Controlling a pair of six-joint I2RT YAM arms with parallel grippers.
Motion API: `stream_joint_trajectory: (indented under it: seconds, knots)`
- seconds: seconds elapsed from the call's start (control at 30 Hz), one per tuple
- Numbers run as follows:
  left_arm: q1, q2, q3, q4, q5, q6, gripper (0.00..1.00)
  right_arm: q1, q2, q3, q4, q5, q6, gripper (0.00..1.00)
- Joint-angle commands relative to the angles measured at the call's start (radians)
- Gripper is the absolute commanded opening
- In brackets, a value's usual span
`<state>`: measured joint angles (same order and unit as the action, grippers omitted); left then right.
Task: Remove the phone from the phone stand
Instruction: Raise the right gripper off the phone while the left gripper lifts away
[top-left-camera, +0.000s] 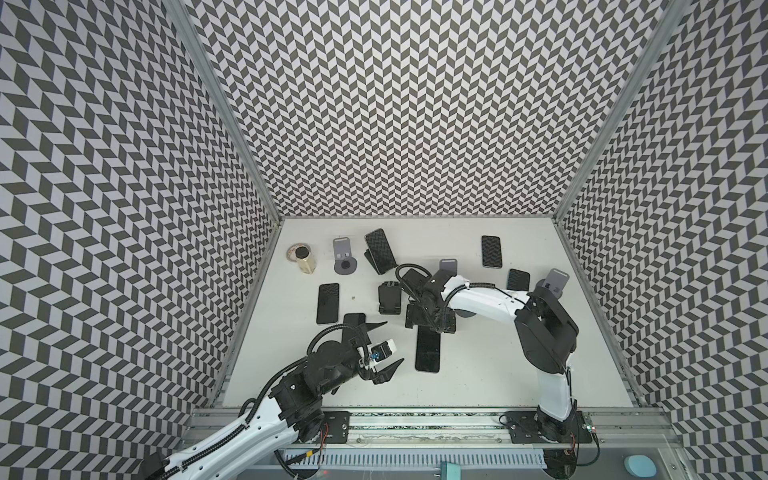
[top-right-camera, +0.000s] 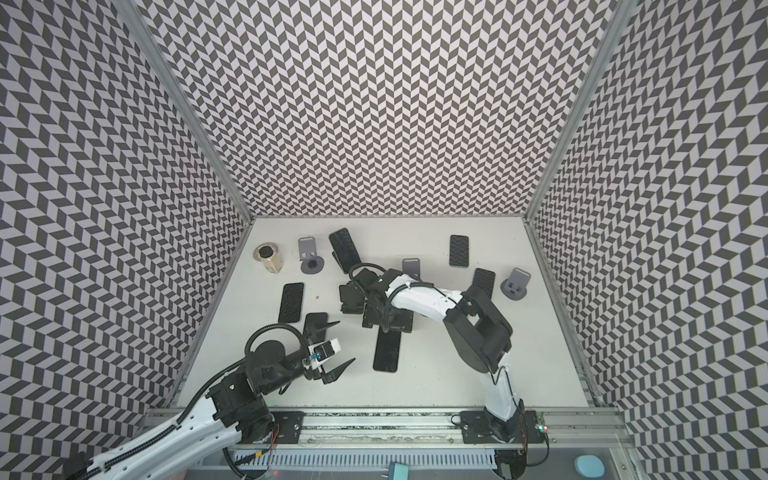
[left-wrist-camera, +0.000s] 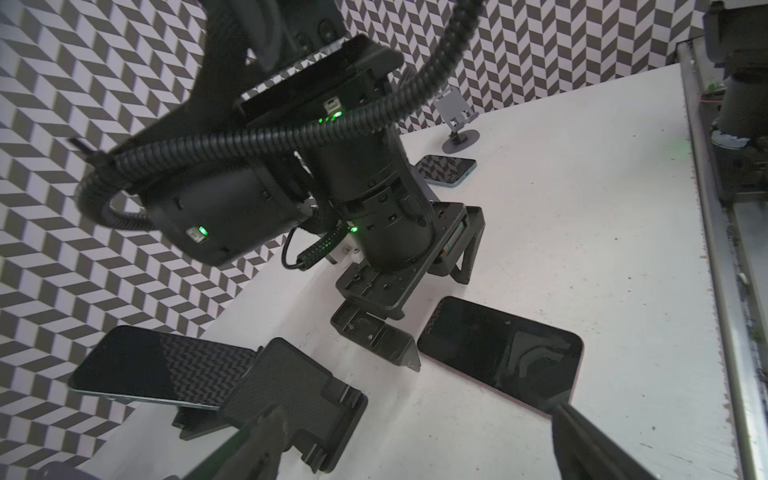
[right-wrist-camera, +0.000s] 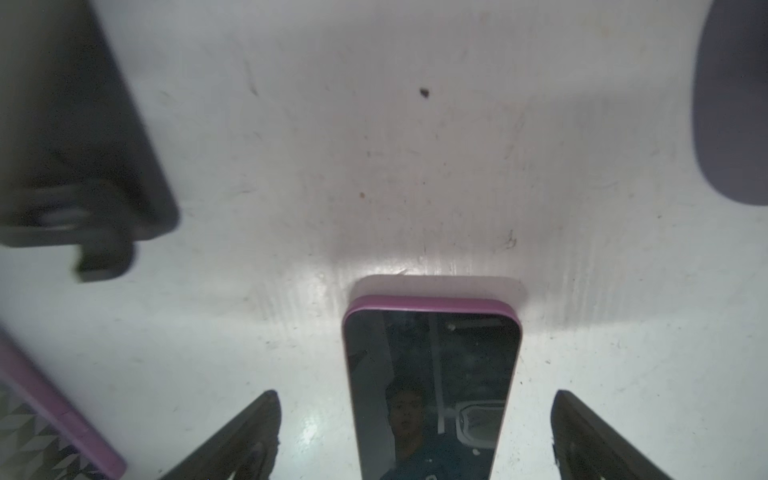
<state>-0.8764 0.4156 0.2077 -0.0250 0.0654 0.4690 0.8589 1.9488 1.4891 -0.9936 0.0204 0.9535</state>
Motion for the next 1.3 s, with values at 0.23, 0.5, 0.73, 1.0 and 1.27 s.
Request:
stream_joint_trajectory:
  seconds: [0.23,0.5,0.73,1.0,1.27]
  knots:
    - [0.017,0.025,0.026,0.022,-0.128,-0.038,1.00,0.006,-0.255,-0.089,0.051,0.071,-0.001,0.99]
    - [0.017,0.048,0.110,0.013,-0.217,-0.119,1.00,0.006,-0.309,0.030,-0.018,0.140,-0.108,1.00]
    - [0.017,0.104,0.270,-0.060,-0.309,-0.257,1.00,0.006,-0.335,0.143,0.035,0.168,-0.259,0.97]
    - [0.017,0.242,0.523,-0.196,-0.450,-0.444,1.00,0.005,-0.350,0.232,0.142,0.192,-0.380,0.92]
    - [0.020,0.425,0.721,-0.286,-0.603,-0.624,0.96,-0.018,-0.349,0.266,0.206,0.216,-0.484,0.86]
